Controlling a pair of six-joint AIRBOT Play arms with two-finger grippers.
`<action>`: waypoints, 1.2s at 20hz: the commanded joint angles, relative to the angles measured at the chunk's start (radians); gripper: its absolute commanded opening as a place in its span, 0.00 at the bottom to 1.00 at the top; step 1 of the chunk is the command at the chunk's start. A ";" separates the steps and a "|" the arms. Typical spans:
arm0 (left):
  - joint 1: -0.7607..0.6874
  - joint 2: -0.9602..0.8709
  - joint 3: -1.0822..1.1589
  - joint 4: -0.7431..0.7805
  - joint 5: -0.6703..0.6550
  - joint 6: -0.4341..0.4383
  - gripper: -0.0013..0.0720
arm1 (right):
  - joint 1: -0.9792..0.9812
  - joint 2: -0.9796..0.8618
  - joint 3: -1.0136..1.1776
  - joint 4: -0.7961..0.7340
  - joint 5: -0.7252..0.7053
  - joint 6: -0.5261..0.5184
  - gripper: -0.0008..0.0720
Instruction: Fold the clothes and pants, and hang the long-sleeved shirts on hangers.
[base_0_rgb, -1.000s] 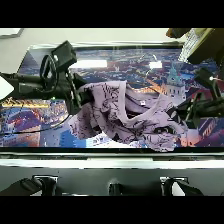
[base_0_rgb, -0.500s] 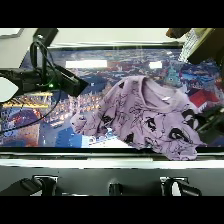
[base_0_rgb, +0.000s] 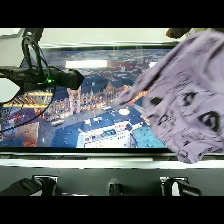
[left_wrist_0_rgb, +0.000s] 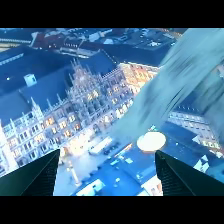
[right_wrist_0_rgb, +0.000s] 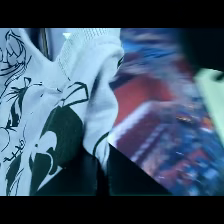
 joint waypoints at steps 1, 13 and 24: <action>-0.001 -0.003 0.000 0.008 0.000 -0.018 0.95 | 0.000 0.000 0.029 -0.291 -0.036 0.293 0.05; -0.001 -0.026 -0.001 0.008 0.000 -0.017 0.94 | 0.000 -0.435 0.313 -0.883 -0.005 0.599 0.05; -0.001 -0.081 -0.001 0.008 0.000 -0.017 0.94 | -0.210 -0.688 0.738 -0.967 -0.139 0.655 0.05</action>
